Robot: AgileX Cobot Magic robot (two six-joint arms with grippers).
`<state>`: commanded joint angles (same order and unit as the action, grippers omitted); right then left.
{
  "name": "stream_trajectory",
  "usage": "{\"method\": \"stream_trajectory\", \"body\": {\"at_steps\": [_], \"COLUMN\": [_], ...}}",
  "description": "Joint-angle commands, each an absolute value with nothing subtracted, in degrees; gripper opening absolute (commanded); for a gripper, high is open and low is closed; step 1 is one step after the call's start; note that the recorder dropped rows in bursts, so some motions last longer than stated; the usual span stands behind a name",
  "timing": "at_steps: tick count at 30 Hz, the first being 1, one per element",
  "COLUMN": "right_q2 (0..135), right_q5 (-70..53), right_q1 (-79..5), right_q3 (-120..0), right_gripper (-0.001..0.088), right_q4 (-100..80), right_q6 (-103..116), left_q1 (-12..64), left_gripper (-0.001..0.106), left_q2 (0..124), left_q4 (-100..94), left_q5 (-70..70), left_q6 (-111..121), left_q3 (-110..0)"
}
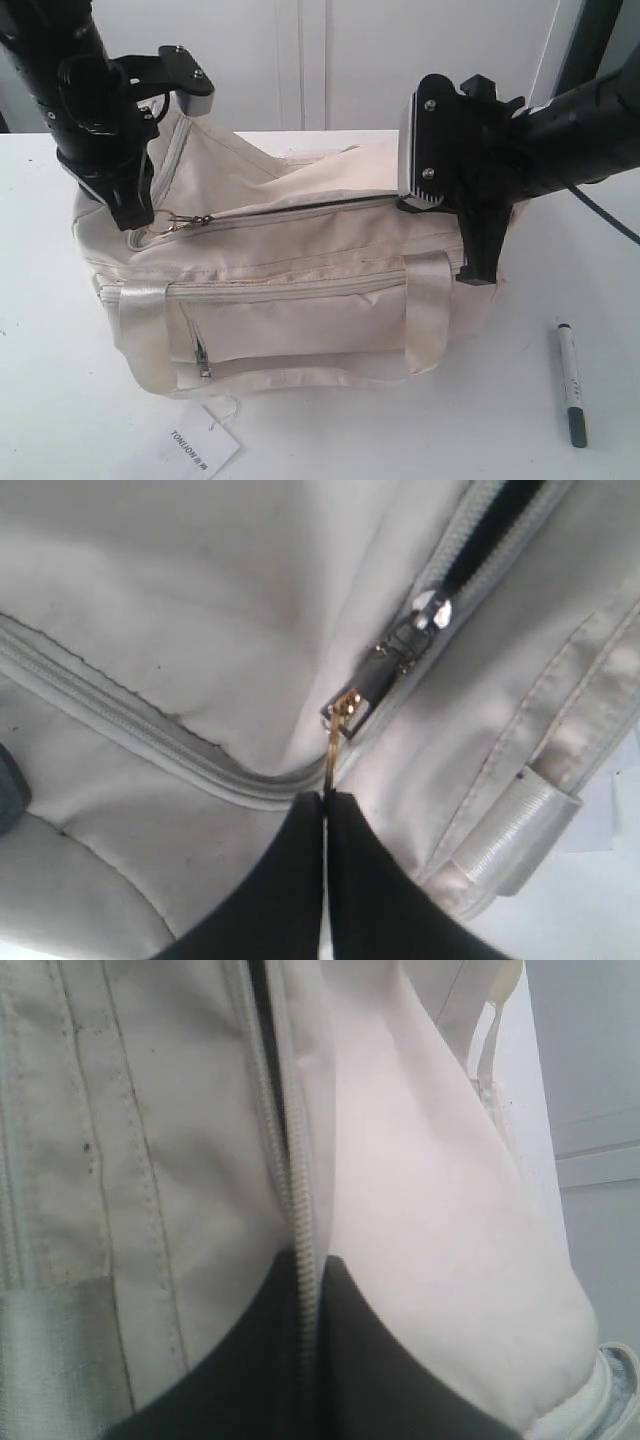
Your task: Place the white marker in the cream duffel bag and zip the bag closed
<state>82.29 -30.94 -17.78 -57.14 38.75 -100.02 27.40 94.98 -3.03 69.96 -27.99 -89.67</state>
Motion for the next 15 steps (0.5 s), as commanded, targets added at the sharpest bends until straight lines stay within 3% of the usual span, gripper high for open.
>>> {"method": "stream_trajectory", "body": {"at_steps": [15], "right_q2": [82.4], "right_q5": [-26.4], "right_q1": [-17.8], "right_q3": [-54.0], "right_gripper": [0.0000], "right_q4": [38.7], "right_q6": [-100.0], "left_q1": [27.4], "left_gripper": [0.000], "left_q2": [88.0], "left_q4": [-2.1], "left_q5": [65.5], "left_q6": [-27.9], "left_q3": [-89.7]}}
